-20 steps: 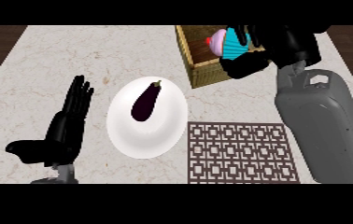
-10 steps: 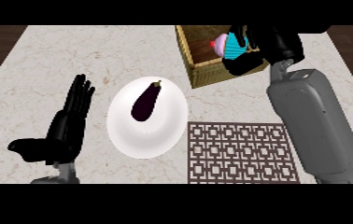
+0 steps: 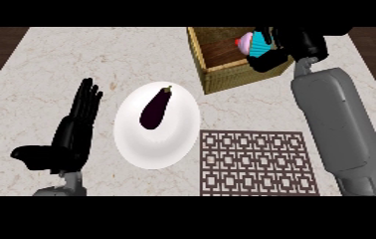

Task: Pick the cupcake from the placemat and place it in the basket

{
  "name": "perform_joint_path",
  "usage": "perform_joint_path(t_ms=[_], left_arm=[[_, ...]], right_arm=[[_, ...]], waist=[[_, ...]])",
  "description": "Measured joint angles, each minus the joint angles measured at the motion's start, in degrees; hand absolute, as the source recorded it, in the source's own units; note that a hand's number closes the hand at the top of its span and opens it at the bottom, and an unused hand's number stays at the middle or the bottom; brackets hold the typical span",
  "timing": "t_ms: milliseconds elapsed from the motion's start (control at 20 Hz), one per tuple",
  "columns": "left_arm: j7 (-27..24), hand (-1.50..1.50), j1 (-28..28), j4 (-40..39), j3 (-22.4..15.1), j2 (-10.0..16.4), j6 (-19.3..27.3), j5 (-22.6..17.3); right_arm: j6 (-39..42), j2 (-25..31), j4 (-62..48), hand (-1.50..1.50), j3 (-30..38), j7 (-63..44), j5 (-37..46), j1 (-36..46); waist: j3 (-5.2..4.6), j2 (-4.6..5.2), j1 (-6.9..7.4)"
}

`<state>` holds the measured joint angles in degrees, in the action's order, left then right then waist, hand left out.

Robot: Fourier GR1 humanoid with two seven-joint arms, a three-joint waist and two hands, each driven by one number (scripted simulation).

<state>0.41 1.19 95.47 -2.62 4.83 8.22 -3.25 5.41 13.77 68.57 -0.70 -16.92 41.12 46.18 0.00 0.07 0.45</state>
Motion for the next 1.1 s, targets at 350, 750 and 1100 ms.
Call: perform_joint_path(t_ms=[350, 750, 1100], left_arm=[[1.6, 0.00, 1.1, 0.4, 0.5, -0.2, 0.0, 0.5], [0.4, 0.00, -0.7, 0.7, 0.0, -1.0, -0.4, 1.2], [0.2, 0.00, 0.2, -0.1, 1.1, -0.8, -0.7, 0.8]], right_arm=[[-2.4, -0.6, -7.3, -1.50, 1.2, 3.8, 1.3, 0.8], [-6.2, -1.2, -10.3, -1.50, 5.6, 10.2, -2.0, 2.5], [-11.3, -0.7, -6.4, -1.50, 8.4, 11.6, -3.1, 2.8]], waist=[[-0.02, -0.09, -0.03], [-0.04, -0.15, -0.05], [-0.02, -0.09, -0.17]])
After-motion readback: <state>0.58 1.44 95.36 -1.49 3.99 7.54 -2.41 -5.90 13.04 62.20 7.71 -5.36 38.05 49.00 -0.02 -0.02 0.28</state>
